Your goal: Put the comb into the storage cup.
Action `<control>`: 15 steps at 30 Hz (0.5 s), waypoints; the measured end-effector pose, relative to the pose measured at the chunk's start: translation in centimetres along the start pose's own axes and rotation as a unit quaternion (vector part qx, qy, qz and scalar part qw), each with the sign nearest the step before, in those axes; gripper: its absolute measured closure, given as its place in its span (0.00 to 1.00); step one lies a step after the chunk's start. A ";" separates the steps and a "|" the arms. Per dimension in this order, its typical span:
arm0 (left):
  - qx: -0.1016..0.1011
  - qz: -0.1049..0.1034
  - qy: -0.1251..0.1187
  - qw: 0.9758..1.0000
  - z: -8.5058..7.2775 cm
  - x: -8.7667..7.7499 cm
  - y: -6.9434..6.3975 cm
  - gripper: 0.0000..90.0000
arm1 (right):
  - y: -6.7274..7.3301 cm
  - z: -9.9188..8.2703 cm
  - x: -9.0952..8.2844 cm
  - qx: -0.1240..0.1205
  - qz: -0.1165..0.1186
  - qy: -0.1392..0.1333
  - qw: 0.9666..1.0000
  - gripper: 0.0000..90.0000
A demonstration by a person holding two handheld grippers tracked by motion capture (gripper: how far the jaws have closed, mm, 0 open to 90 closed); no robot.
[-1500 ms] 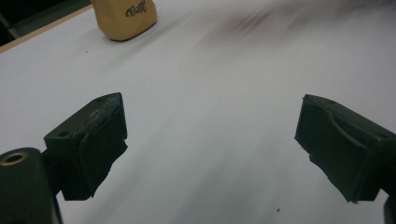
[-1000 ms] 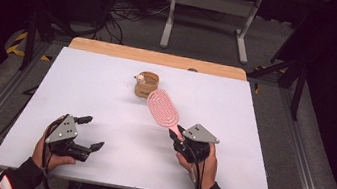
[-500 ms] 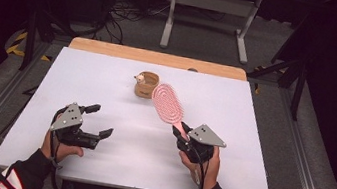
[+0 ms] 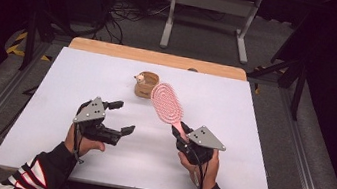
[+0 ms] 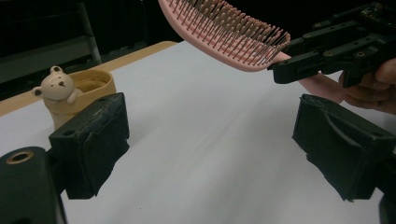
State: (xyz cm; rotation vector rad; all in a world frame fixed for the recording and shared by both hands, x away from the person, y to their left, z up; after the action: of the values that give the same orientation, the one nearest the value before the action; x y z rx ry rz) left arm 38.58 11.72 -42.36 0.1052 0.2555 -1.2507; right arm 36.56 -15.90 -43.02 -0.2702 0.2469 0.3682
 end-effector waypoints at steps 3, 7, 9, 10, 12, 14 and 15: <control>-0.005 -0.012 -0.006 1.000 0.4 0.5 -0.2 0.14 | 0.3 0.0 -0.1 -0.002 0.001 -0.004 1.000 0.77; -0.022 -0.033 -0.017 0.999 0.9 1.4 -0.4 0.15 | 0.8 -0.1 -0.1 -0.007 0.006 -0.006 1.000 0.77; -0.029 -0.036 -0.019 0.999 1.0 2.0 -0.3 0.15 | 1.1 -0.1 0.0 -0.009 0.009 -0.007 1.000 0.77; -0.035 -0.044 -0.020 0.998 1.1 2.3 -0.3 0.16 | 1.2 -0.1 0.0 -0.010 0.009 -0.010 1.000 0.77; -0.039 -0.049 -0.026 0.998 1.2 2.8 -0.2 0.16 | 1.3 0.0 -0.1 -0.014 0.010 -0.012 1.000 0.77; -0.044 -0.054 -0.020 0.997 1.3 3.5 -0.2 0.16 | 1.5 0.0 -0.2 -0.016 0.012 -0.016 1.000 0.77; -0.044 -0.054 -0.020 0.997 1.3 3.5 -0.2 0.16 | 1.7 0.0 -0.2 -0.018 0.014 -0.017 1.000 0.77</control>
State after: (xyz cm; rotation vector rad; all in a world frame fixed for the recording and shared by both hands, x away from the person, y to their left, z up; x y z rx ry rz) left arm 39.56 8.18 -41.98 -0.0103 0.2847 -1.3447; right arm 35.74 -14.45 -43.32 -0.2954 0.2114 0.4055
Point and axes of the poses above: each handheld gripper's, and its own axes: x roughly forward along the jaws, z roughly out of its top, y roughly to its left, the point moved 3 cm from there along x, roughly forward along the jaws, and after that the axes turned 14 degrees about -z, right-handed, at the moved point
